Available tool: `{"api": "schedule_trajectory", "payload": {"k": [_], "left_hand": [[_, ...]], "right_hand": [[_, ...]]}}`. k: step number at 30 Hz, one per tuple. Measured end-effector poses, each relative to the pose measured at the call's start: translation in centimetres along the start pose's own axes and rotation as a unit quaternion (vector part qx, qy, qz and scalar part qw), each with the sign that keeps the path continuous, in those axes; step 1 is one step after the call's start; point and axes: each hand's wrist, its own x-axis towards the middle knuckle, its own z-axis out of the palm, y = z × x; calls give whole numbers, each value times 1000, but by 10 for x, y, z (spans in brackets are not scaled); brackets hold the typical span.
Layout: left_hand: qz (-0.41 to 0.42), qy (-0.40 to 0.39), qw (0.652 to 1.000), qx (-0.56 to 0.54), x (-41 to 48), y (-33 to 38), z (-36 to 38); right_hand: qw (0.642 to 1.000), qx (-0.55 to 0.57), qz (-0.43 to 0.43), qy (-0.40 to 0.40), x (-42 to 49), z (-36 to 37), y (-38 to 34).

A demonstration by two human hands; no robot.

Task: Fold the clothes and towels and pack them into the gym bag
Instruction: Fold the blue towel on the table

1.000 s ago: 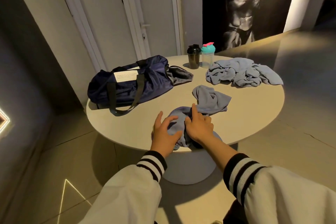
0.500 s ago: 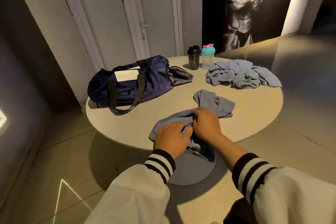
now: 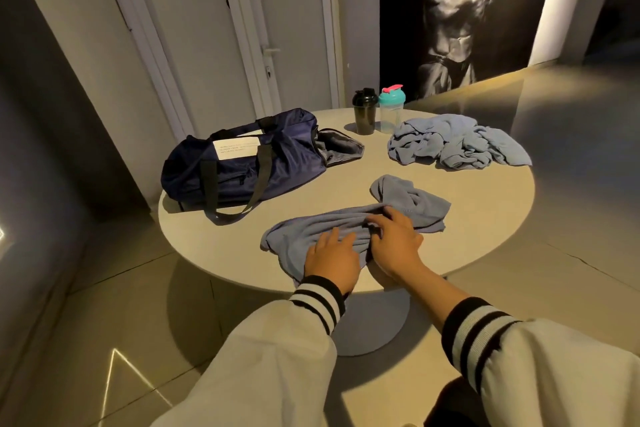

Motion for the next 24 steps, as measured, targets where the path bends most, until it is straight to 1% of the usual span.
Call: {"api": "schedule_trajectory", "payload": {"k": [1, 2, 3, 5, 7, 10, 12, 14, 15, 16, 17, 18, 19, 20, 22, 24], "left_hand": [[0, 2, 998, 65, 2, 4, 2], [-7, 0, 997, 73, -1, 6, 1], [14, -11, 996, 90, 4, 1, 5], [88, -38, 991, 98, 4, 0, 3], [143, -50, 986, 76, 9, -1, -2], [184, -46, 982, 10, 12, -3, -2], [169, -59, 984, -6, 8, -4, -6], [127, -55, 990, -7, 1, -9, -11], [115, -36, 993, -13, -2, -12, -14], [103, -11, 994, -23, -4, -17, -16], [96, 12, 995, -29, -4, -24, -17], [85, 29, 996, -24, -3, -31, -19], [81, 43, 996, -11, -2, -38, -19], [72, 47, 996, 4, -1, -43, -19], [50, 46, 997, 24, -1, -48, -21], [27, 38, 998, 43, -3, -47, -23]], "right_hand": [[998, -52, 25, -18, 1, -3, 3], [994, -80, 61, -43, 2, -6, 7], [989, -95, 94, -64, 3, -10, 11], [980, -122, 132, -80, 3, -19, 16], [980, -144, 120, -72, 5, -27, 14], [982, -162, 49, -83, 11, -32, 3], [980, -167, 32, -102, 15, -37, -2], [978, -166, 53, -112, 18, -48, -7], [979, -158, 71, -104, 21, -55, -10], [983, -149, 79, -73, 25, -61, -13], [983, -164, 70, -44, 30, -65, -17], [980, -196, 38, -28, 34, -66, -19], [976, -216, 6, -33, 37, -64, -22], [972, -228, -19, -54, 39, -57, -21], [972, -208, -38, -100, 37, -36, -20], [976, -188, -68, -92, 26, -19, -18]]}}
